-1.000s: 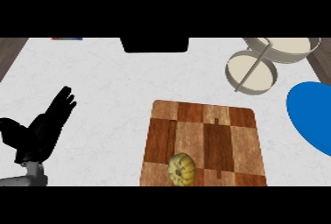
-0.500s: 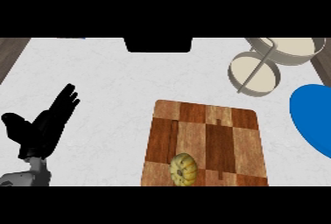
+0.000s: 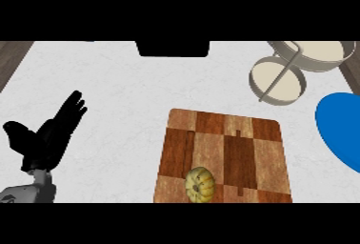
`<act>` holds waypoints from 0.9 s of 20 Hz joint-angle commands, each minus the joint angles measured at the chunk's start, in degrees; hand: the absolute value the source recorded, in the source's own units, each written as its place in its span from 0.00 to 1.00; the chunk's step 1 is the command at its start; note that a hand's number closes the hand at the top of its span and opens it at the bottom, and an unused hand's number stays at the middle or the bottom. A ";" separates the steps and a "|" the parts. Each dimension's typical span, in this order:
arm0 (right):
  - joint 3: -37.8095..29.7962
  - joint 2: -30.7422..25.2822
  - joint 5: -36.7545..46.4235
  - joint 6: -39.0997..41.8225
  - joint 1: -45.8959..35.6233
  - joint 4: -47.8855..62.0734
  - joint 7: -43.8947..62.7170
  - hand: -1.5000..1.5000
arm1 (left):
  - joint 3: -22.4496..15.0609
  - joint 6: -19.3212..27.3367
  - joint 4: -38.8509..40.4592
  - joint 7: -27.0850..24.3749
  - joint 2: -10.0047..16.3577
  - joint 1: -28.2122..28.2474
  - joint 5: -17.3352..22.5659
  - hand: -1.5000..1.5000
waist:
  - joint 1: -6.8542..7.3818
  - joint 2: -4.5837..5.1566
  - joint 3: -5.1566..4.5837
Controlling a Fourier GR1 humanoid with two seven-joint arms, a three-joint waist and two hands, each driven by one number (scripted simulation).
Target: Pick the eggplant from the cutting board and place it in the tiered basket
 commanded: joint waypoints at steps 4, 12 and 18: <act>6.35 5.47 4.37 -2.30 -11.17 3.70 9.75 1.00 | -0.36 0.21 -0.28 -0.30 -0.61 0.24 -1.84 0.50 | 0.50 0.16 0.03; 8.44 9.48 8.18 -3.78 -10.05 7.32 10.09 1.00 | 1.68 -2.09 -1.64 1.71 -0.18 0.87 0.45 0.50 | 0.05 0.10 0.05; 10.47 12.32 13.04 -8.88 -11.38 11.52 8.08 1.00 | 2.91 -2.87 0.77 -0.77 0.25 0.12 -0.32 0.50 | -0.03 0.09 0.05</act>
